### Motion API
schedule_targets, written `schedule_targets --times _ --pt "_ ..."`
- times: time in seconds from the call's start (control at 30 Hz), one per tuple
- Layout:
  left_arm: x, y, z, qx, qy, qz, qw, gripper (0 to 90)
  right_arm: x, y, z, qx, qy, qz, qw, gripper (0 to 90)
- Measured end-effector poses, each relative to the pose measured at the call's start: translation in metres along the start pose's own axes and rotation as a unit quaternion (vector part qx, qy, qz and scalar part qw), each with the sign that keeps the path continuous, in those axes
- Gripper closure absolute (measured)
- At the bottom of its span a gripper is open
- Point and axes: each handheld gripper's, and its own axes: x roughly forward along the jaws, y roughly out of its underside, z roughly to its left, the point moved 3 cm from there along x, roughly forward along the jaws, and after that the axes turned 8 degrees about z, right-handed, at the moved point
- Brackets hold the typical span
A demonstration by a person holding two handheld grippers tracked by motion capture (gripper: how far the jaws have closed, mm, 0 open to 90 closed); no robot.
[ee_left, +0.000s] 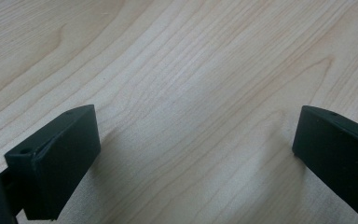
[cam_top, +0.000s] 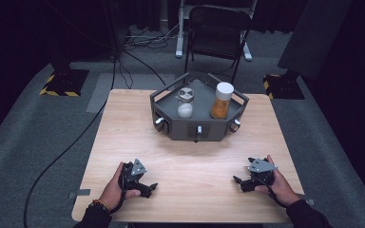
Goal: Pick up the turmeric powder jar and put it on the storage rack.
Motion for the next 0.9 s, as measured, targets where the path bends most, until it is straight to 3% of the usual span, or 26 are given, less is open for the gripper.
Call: schedule_targets --times 0.23,0.47,0.9 --pt "0.000 0.000 0.000 0.000 0.000 0.000 1.0000 0.2 -0.002 0.003 -0.022 0.023 -0.044 0.017 0.9986 0.7" --pt "0.000 0.000 0.000 0.001 0.000 0.000 1.0000 0.2 -0.003 0.007 -0.041 0.049 -0.086 0.036 0.9945 0.2" --pt "0.001 -0.002 0.002 0.004 0.003 0.001 1.0000 0.0 -0.005 0.010 -0.046 0.041 -0.092 0.034 0.9943 0.1"
